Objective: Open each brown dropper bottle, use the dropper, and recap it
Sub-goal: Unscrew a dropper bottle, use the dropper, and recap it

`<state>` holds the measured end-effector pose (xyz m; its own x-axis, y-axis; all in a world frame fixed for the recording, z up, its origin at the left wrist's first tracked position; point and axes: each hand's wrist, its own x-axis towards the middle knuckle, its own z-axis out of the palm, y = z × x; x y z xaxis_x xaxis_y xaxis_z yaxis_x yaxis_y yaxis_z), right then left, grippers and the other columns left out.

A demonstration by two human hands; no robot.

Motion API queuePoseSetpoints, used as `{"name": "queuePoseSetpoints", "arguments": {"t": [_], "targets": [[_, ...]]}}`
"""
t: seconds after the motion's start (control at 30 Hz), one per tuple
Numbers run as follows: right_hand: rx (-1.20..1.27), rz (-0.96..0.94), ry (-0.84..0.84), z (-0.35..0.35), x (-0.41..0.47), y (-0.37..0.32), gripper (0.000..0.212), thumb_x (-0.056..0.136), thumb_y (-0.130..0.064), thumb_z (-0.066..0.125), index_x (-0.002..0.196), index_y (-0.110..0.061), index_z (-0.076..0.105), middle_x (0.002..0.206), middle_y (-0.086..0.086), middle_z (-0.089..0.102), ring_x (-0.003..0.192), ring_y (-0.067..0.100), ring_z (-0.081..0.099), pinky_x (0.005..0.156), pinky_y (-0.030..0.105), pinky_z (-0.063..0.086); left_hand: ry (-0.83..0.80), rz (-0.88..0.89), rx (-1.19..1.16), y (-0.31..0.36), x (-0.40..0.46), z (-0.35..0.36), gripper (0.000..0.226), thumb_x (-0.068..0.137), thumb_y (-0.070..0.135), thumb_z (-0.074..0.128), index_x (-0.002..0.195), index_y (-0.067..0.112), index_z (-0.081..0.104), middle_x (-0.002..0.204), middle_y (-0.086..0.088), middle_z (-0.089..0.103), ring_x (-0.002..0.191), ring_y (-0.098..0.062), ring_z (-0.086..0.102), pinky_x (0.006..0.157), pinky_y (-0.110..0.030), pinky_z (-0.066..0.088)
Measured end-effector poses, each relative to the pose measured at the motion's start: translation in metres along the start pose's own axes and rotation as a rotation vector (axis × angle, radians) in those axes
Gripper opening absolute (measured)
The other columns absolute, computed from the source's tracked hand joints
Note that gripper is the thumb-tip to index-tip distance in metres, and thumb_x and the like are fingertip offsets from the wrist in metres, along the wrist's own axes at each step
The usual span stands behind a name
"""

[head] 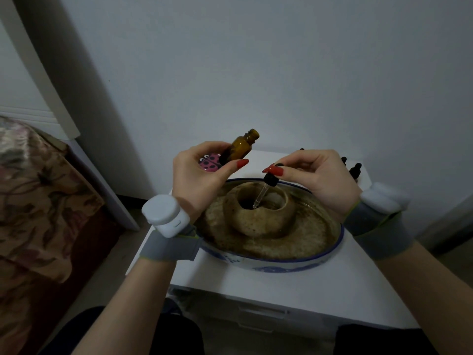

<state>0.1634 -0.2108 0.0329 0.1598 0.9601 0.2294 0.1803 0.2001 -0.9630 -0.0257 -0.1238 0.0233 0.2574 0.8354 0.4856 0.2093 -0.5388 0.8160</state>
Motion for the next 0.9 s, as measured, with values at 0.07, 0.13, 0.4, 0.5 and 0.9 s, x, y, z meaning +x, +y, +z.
{"name": "queuePoseSetpoints", "arguments": {"t": [0.07,0.13,0.4,0.5,0.9], "targets": [[-0.003,-0.005,-0.002,0.0002,-0.0002,-0.0001,0.021,0.069,-0.034,0.075,0.085,-0.021,0.078,0.089,0.003,0.075,0.086,0.021,0.071,0.076,0.026,0.057,0.005,0.002,-0.004,-0.0003,0.0002,0.0005,0.025,0.074,0.025,0.08,0.097,0.019,0.072,0.088,0.02,0.065,0.083,0.021,0.057,0.071,0.006,0.037],[0.006,0.001,-0.003,0.0001,-0.0002,0.0004,0.021,0.069,-0.033,0.075,0.085,-0.019,0.077,0.089,0.005,0.075,0.087,0.023,0.071,0.077,0.029,0.057,0.007,0.007,-0.004,-0.0004,0.0005,0.0007,0.025,0.074,0.025,0.08,0.098,0.019,0.071,0.088,0.02,0.065,0.084,0.021,0.057,0.071,0.006,0.037],[0.023,-0.001,-0.009,0.0008,-0.0001,-0.0002,0.022,0.068,-0.033,0.075,0.085,-0.019,0.078,0.088,0.004,0.075,0.086,0.021,0.071,0.075,0.025,0.057,0.014,0.015,0.008,-0.0008,0.0011,0.0006,0.025,0.075,0.026,0.079,0.098,0.019,0.072,0.088,0.02,0.065,0.085,0.021,0.057,0.071,0.006,0.036],[0.036,-0.004,-0.006,0.0015,-0.0004,0.0002,0.021,0.068,-0.031,0.075,0.085,-0.018,0.077,0.088,0.005,0.075,0.085,0.021,0.071,0.074,0.025,0.057,0.008,0.013,0.012,-0.001,0.0011,0.0007,0.025,0.075,0.026,0.079,0.098,0.019,0.071,0.089,0.02,0.064,0.085,0.022,0.056,0.071,0.006,0.036],[0.032,-0.016,-0.013,0.0034,-0.0003,0.0011,0.019,0.069,-0.032,0.075,0.084,-0.021,0.078,0.088,0.004,0.075,0.086,0.021,0.071,0.075,0.026,0.057,0.008,-0.011,0.0,-0.003,0.0011,0.0017,0.029,0.074,0.025,0.08,0.099,0.012,0.074,0.09,0.014,0.067,0.085,0.02,0.057,0.071,0.006,0.036]]}}
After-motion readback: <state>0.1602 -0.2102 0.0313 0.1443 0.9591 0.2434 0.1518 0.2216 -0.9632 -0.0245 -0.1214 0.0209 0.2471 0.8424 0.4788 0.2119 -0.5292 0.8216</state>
